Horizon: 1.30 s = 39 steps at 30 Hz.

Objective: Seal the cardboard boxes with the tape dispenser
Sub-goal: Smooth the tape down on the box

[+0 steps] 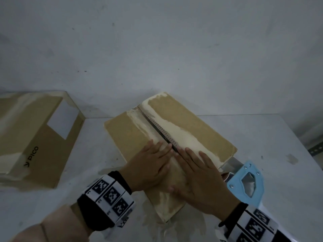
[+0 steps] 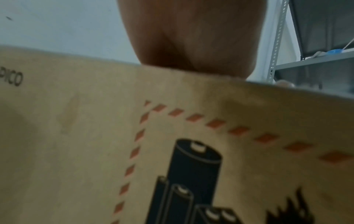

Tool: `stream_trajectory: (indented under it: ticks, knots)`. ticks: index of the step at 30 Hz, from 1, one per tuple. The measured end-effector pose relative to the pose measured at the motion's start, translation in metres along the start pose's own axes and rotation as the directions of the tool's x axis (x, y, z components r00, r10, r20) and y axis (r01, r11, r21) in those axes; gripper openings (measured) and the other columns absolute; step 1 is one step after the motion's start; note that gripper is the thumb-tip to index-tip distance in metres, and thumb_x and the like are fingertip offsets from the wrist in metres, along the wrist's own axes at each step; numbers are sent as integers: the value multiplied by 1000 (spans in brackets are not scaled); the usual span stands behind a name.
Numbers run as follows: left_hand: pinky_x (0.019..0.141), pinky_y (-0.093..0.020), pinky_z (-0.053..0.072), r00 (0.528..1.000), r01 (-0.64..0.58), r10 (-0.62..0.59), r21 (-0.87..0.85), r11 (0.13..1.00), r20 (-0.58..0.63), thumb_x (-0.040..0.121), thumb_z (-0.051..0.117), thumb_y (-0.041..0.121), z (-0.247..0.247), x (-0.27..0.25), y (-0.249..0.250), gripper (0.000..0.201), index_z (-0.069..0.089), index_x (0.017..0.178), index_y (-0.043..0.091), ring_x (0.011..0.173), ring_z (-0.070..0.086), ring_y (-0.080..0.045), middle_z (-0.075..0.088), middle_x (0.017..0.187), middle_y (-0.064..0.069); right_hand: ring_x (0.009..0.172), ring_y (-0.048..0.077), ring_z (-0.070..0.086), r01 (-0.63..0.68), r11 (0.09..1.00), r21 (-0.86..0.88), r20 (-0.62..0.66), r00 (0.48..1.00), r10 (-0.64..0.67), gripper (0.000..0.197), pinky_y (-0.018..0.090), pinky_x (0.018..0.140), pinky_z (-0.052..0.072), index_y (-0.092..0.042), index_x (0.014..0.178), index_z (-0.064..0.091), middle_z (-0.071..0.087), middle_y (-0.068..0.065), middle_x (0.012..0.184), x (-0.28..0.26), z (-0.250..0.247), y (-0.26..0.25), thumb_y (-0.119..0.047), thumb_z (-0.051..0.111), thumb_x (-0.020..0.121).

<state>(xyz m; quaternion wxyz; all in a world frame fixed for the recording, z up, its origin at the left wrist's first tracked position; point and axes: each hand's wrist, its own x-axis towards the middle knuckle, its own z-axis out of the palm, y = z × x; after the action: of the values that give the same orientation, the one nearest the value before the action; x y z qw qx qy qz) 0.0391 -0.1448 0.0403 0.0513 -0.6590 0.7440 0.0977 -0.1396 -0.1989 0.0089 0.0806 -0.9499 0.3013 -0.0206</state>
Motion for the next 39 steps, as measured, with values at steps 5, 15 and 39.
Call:
stream_trajectory:
  ticks: [5,15,39]
  knots:
    - [102,-52,39,994,-46,38,-74,996,-105,97,6,43,-29,12,-21,66,65,113,18,116,58,-8,65,121,1,130,24,43,8,1000,3,-3,1000,-8,85,41,103,20,-12,136,43,44,6,142,0,-2,1,-74,15,85]
    - [116,-47,3,882,447,-447,34,894,150,98,16,43,-15,58,-89,60,-5,148,18,145,-9,-17,-11,157,3,129,23,44,-30,1000,-1,38,999,30,92,39,102,22,-8,131,49,46,7,141,5,-2,0,-78,16,81]
    - [103,-56,31,988,148,-150,-50,988,-42,82,9,73,29,-19,62,84,40,133,14,132,40,-26,50,139,-4,136,19,26,214,975,54,-149,968,-204,64,42,112,13,-19,138,37,34,2,147,-29,9,46,-62,23,93]
